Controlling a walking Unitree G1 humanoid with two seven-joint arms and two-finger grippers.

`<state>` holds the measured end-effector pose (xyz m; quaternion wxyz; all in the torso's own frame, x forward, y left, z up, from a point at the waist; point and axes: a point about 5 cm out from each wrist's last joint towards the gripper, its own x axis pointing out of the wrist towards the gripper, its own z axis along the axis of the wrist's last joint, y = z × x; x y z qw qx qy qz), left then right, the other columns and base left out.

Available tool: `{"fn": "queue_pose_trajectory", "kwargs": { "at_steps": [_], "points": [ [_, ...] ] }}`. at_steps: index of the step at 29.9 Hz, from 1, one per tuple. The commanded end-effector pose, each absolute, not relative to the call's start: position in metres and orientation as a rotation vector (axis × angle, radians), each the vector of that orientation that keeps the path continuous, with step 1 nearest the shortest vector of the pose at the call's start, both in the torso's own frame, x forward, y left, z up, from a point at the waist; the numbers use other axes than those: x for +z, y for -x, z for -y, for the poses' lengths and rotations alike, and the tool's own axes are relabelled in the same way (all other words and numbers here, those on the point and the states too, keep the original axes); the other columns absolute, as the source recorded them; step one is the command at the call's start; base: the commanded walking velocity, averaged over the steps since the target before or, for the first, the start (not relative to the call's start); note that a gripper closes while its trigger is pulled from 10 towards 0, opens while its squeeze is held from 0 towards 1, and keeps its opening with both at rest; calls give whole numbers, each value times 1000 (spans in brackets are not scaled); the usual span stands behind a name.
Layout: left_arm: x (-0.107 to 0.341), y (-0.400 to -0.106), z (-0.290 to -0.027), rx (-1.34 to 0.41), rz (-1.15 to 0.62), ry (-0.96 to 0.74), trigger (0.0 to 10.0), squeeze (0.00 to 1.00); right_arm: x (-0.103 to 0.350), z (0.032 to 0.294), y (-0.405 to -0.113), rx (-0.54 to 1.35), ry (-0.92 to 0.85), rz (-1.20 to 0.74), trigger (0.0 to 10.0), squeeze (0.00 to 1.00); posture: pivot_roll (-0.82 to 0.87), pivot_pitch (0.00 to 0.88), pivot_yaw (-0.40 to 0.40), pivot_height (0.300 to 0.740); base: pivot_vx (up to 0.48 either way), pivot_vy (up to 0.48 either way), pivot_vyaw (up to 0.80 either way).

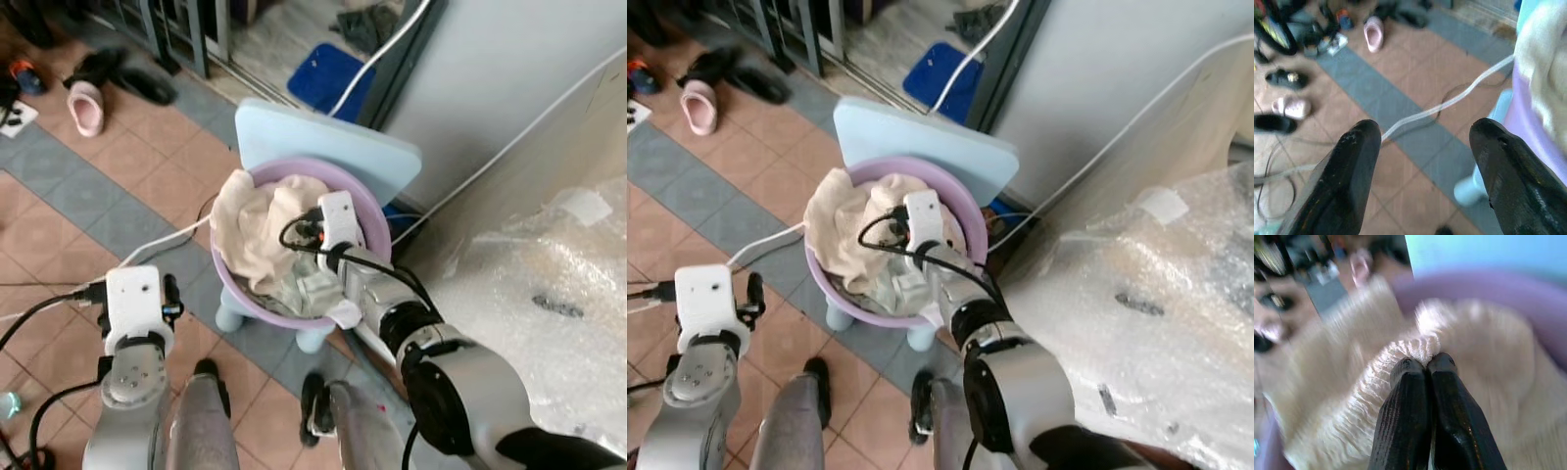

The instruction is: Clothes washing

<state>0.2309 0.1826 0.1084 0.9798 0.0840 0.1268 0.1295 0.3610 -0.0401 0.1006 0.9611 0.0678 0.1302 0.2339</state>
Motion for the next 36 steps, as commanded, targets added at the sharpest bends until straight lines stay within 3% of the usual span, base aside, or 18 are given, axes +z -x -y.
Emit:
{"fn": "queue_pose_trajectory", "kwargs": {
  "at_steps": [1,9,20,21,23,24,36],
  "points": [
    [104,-235,-176,213,-257,-162,10000,0,108,49,-365,451,-181,-213,0,0,124,91,-104,740,0,0,0],
    [110,-255,-165,143,-178,-176,10000,0,153,72,-367,437,-191,75,0,0,61,10,-33,740,0,0,0],
    [137,-284,-147,79,-18,-190,10000,0,208,109,-311,307,-91,376,0,0,-42,0,86,740,0,0,0],
    [137,-287,-145,68,-6,-189,10000,0,216,111,-304,291,-82,397,902,0,-43,0,93,740,0,0,0],
    [137,-287,-145,68,-6,-189,10000,0,216,111,-304,291,-82,397,902,0,-43,0,93,740,0,0,0],
    [135,-289,-144,57,-14,-191,10000,0,218,113,-304,259,-69,387,10000,0,-57,0,104,740,0,0,0],
    [118,-284,-133,17,-40,-136,10000,0,198,123,-301,164,-60,236,10000,0,-56,0,58,740,0,0,-605]
  ]
}}
